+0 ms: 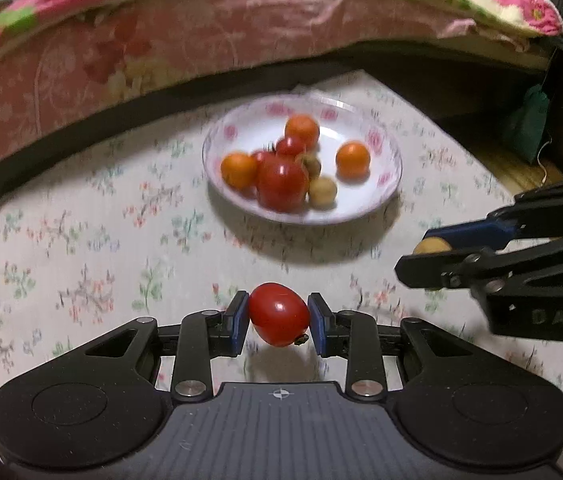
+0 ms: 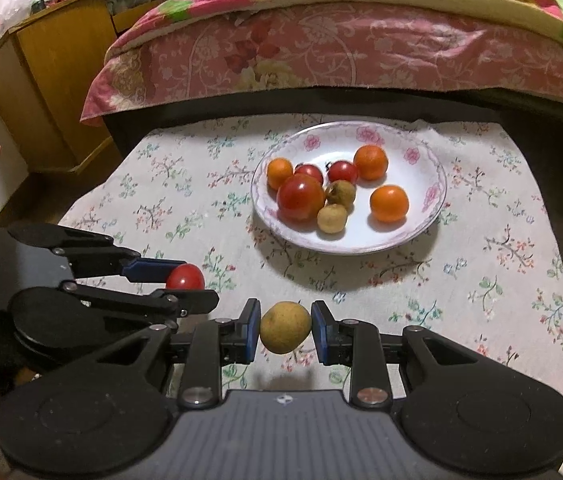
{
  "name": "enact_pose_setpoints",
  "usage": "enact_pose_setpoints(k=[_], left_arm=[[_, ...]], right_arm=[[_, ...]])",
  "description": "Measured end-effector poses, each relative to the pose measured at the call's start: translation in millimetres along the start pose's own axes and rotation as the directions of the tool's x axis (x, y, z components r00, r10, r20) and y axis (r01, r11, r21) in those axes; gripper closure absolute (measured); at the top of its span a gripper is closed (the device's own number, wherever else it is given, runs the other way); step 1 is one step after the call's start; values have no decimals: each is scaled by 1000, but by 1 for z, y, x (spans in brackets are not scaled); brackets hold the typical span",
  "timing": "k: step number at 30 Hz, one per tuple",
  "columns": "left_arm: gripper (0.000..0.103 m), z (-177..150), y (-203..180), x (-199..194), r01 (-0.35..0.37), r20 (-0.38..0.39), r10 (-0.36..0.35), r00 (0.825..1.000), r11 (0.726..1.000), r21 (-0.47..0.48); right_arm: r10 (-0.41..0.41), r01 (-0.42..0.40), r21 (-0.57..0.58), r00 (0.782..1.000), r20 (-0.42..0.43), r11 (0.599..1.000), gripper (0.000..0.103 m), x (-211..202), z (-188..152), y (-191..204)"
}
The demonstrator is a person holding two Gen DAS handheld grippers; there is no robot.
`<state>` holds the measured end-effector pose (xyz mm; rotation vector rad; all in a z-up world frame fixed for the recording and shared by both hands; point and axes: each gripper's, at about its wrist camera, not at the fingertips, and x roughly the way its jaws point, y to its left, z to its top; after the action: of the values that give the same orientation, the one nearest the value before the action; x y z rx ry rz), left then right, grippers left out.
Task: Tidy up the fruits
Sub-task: 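Lower both fruits into the white bowl and open both tools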
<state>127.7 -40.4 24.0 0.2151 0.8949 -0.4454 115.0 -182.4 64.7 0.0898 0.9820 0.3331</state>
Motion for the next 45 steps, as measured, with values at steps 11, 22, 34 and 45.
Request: enact_pose_setpoints(k=[11,22,34,45], left_arm=[[64,41,8,8,-5,66,5,998,1000,-3],[64,82,9,45,-23,81,22,996,1000,11],[64,95,13,71,-35,66,35,997,999,10],[64,104,17,86,-38,62,38,997,999,1]], right_arm=[[-7,6,26,998,59,1000,75,5,32,-15],[-20,13,82,996,90,997,75,30,67,-47],[-44,34,107,995,90,994,75,59,84,-71],[-44,30,137,994,96,990,74,73,88,-81]])
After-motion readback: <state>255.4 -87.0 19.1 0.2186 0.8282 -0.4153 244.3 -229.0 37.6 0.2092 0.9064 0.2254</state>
